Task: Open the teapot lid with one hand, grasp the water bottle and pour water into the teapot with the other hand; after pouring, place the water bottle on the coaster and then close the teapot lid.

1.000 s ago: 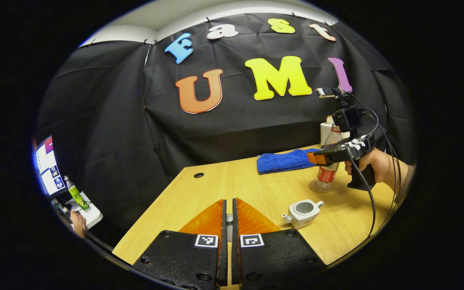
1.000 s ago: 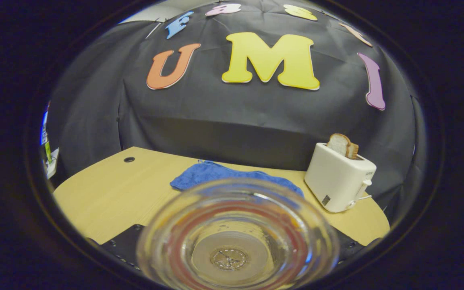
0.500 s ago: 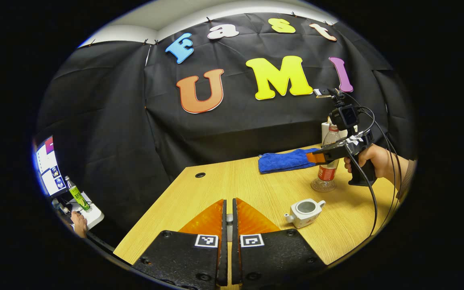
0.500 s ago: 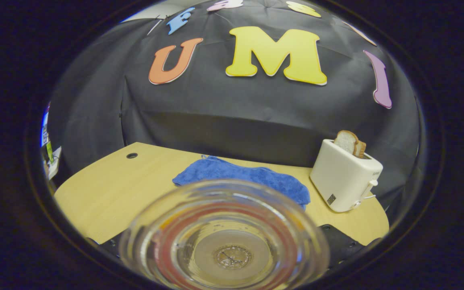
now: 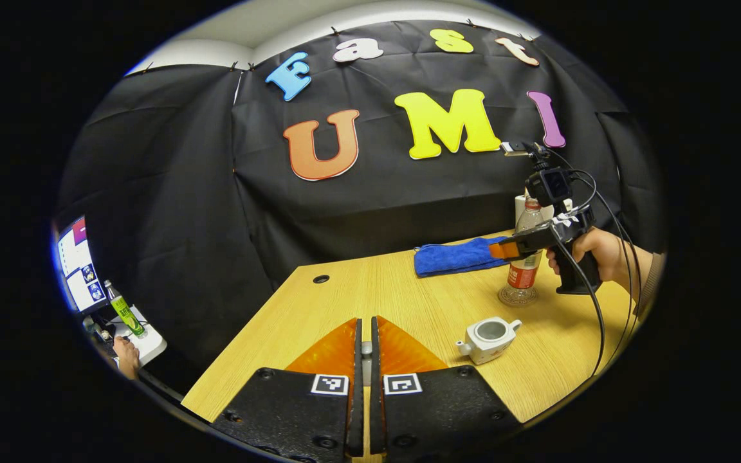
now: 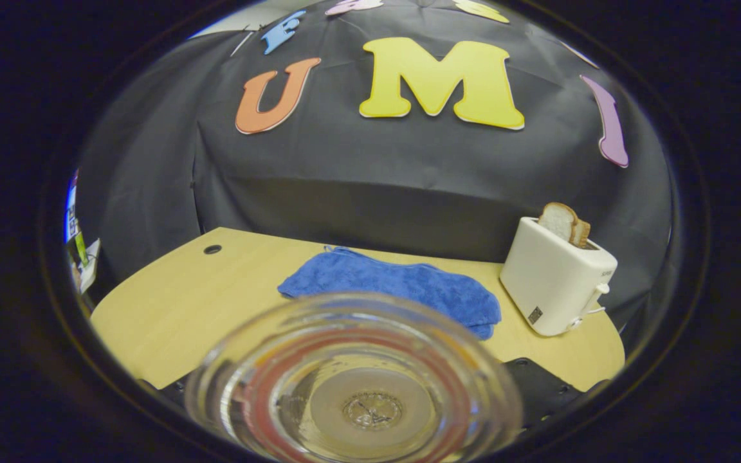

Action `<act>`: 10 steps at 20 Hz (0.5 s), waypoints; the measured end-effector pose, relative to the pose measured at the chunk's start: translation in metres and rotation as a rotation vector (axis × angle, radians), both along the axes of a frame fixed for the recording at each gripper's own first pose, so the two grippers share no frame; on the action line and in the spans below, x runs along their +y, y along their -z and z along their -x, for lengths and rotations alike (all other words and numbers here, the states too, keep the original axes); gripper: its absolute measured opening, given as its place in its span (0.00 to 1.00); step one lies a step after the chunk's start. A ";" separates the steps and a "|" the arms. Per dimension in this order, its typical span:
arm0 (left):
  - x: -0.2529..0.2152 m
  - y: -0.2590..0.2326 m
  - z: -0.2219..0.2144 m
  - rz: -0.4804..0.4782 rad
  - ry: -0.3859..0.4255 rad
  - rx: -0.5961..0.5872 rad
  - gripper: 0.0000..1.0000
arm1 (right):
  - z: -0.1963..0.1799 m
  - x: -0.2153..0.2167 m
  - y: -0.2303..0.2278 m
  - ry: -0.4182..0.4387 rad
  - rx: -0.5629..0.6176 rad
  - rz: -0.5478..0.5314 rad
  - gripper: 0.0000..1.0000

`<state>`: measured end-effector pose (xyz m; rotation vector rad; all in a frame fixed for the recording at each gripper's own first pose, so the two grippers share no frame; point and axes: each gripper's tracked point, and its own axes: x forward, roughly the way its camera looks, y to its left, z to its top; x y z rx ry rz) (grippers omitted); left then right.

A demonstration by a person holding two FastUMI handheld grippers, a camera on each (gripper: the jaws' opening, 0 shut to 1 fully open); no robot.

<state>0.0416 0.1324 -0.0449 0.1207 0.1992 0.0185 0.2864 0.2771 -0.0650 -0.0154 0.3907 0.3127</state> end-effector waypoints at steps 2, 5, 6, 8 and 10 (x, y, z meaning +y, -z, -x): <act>0.000 -0.001 -0.001 -0.002 0.001 -0.001 0.06 | -0.001 -0.001 0.000 0.002 -0.002 -0.001 0.91; 0.000 0.000 0.000 -0.003 0.004 0.001 0.06 | 0.000 -0.002 0.000 0.003 -0.001 -0.015 0.91; 0.000 -0.001 0.000 -0.005 0.004 0.002 0.06 | 0.000 -0.002 -0.001 -0.001 -0.002 -0.025 0.91; 0.000 0.001 -0.001 -0.005 0.004 0.005 0.06 | 0.000 -0.002 -0.003 0.002 -0.008 -0.044 0.91; 0.000 0.001 -0.001 -0.007 0.004 0.005 0.06 | 0.000 -0.004 -0.005 0.002 -0.015 -0.056 0.91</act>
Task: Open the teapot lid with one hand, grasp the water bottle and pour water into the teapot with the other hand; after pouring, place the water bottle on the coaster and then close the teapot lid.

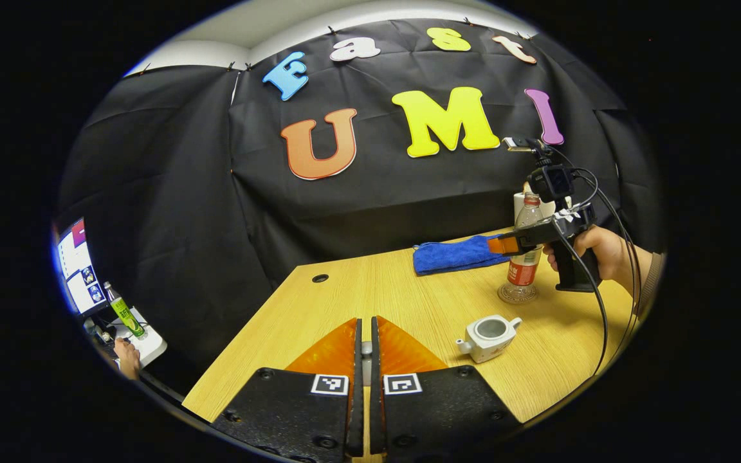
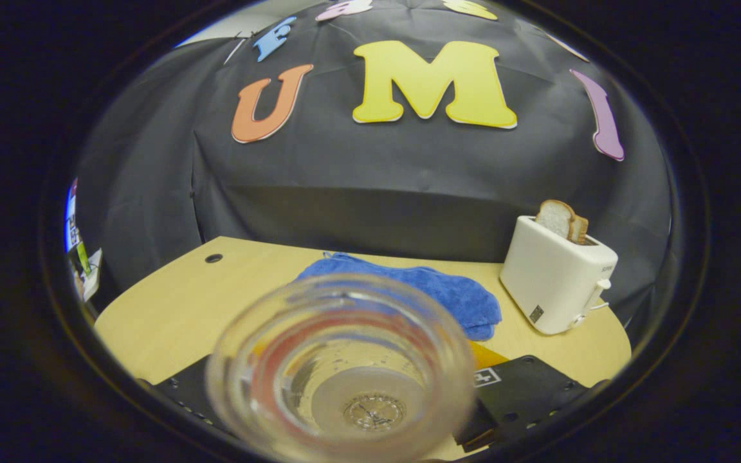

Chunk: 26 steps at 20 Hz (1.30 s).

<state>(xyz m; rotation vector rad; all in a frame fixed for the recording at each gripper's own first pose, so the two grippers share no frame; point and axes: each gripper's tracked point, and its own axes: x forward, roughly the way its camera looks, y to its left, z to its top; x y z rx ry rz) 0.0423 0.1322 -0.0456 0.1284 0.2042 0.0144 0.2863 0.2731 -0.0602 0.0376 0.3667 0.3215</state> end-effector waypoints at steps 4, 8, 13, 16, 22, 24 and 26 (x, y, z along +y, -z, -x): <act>0.000 0.000 0.000 -0.001 0.005 -0.001 0.06 | 0.000 -0.006 -0.006 0.004 -0.024 -0.007 0.91; 0.000 -0.001 0.000 -0.007 0.007 -0.004 0.06 | 0.003 -0.006 -0.002 0.002 -0.007 0.000 0.92; -0.003 0.002 0.000 0.010 0.020 0.001 0.06 | 0.018 -0.013 -0.029 -0.014 -0.082 -0.055 0.95; -0.004 0.003 -0.001 -0.009 0.027 -0.001 0.06 | 0.037 -0.022 -0.046 -0.024 -0.136 -0.067 0.94; -0.024 0.002 -0.004 0.119 0.118 -0.025 0.06 | 0.104 -0.055 -0.071 -0.045 -0.264 -0.048 0.94; -0.046 -0.004 -0.009 0.217 0.172 -0.030 0.06 | 0.131 -0.065 -0.075 -0.048 -0.293 -0.053 0.94; -0.065 -0.009 -0.020 0.322 0.213 -0.041 0.06 | 0.152 -0.082 -0.067 -0.040 -0.318 -0.048 0.94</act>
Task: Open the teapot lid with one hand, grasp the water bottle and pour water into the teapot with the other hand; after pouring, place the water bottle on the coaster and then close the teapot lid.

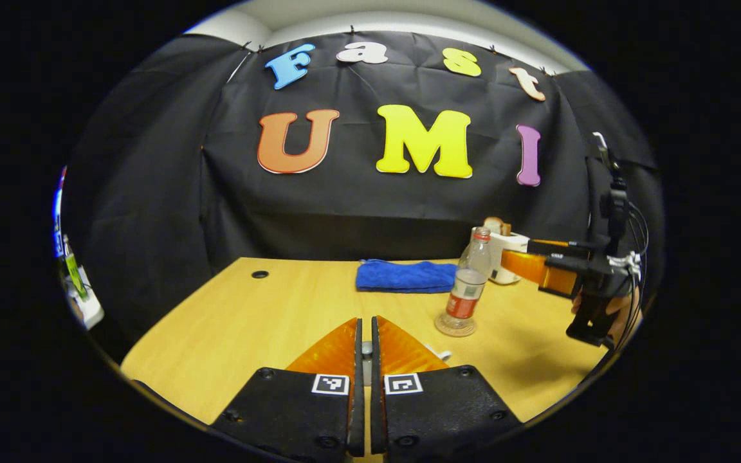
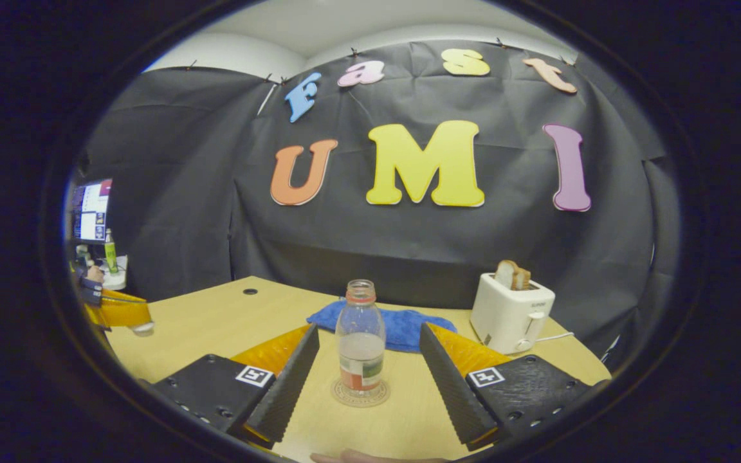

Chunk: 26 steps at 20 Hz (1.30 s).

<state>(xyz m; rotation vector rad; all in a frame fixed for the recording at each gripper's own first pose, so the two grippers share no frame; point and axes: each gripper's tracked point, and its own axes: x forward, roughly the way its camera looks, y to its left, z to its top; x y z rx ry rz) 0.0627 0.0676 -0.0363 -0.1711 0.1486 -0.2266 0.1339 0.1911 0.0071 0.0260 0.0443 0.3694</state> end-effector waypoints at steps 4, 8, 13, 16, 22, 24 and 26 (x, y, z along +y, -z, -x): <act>-0.021 0.025 -0.019 0.083 0.041 0.013 0.06 | 0.032 -0.028 0.026 0.010 -0.019 0.015 0.95; -0.046 0.050 -0.039 0.086 0.078 0.030 0.06 | 0.048 -0.056 0.043 0.029 -0.029 -0.006 0.95; -0.064 0.067 -0.047 0.098 0.105 0.054 0.06 | 0.059 -0.084 0.049 0.060 -0.053 -0.039 0.95; -0.068 0.070 -0.048 0.087 0.090 0.071 0.06 | 0.064 -0.092 0.052 0.066 -0.061 -0.045 0.95; -0.065 0.075 -0.058 0.033 0.031 0.078 0.06 | 0.078 -0.089 0.057 0.051 -0.070 -0.033 0.94; -0.068 0.076 -0.055 -0.002 0.027 0.063 0.06 | 0.084 -0.083 0.057 0.039 -0.079 -0.023 0.95; -0.069 0.077 -0.053 -0.046 0.019 0.039 0.10 | 0.090 -0.080 0.057 0.041 -0.087 0.000 0.94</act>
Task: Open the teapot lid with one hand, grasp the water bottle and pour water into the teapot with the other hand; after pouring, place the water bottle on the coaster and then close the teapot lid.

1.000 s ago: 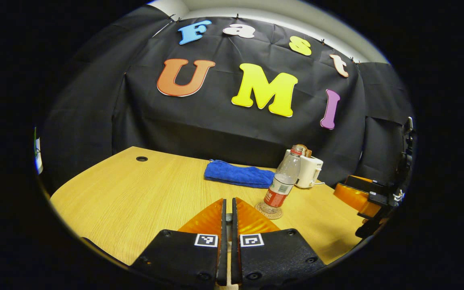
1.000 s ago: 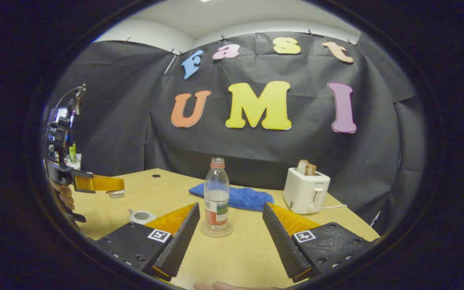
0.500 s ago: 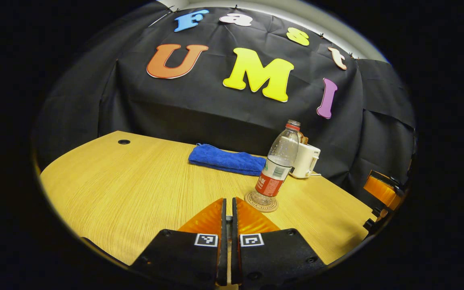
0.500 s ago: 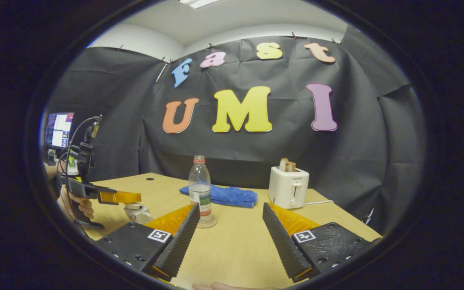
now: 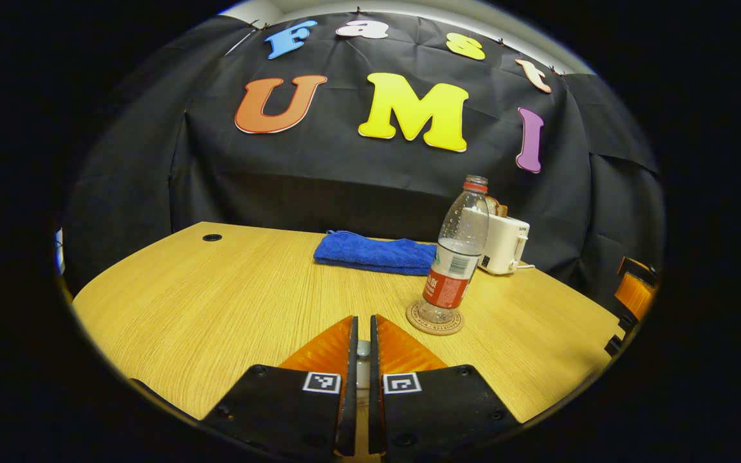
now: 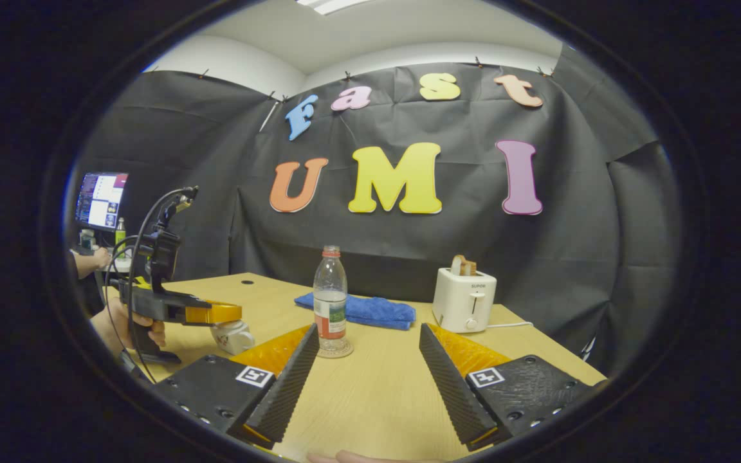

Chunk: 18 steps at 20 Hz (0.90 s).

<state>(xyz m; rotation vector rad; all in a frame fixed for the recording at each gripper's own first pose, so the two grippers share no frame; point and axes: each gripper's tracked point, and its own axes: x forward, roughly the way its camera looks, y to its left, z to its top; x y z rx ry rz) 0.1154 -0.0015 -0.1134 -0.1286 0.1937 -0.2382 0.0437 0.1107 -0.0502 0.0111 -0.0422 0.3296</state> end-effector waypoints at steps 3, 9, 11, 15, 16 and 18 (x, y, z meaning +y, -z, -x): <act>-0.008 -0.003 0.008 -0.045 0.002 0.003 0.42 | 0.006 0.001 -0.004 0.019 -0.015 0.016 0.95; -0.010 -0.051 0.046 -0.089 -0.031 -0.073 0.95 | 0.023 -0.003 -0.024 0.079 -0.022 0.011 0.94; -0.007 -0.073 0.065 -0.077 -0.054 -0.094 0.98 | 0.031 -0.011 -0.032 0.120 -0.008 -0.002 0.94; -0.004 -0.114 0.106 -0.105 -0.051 -0.147 0.98 | 0.054 -0.038 -0.054 0.239 0.008 0.002 0.94; 0.001 -0.124 0.116 -0.109 -0.065 -0.163 0.98 | 0.059 -0.044 -0.052 0.259 0.031 -0.006 0.94; 0.001 -0.137 0.134 -0.103 -0.075 -0.182 0.98 | 0.068 -0.047 -0.055 0.252 0.076 -0.051 0.95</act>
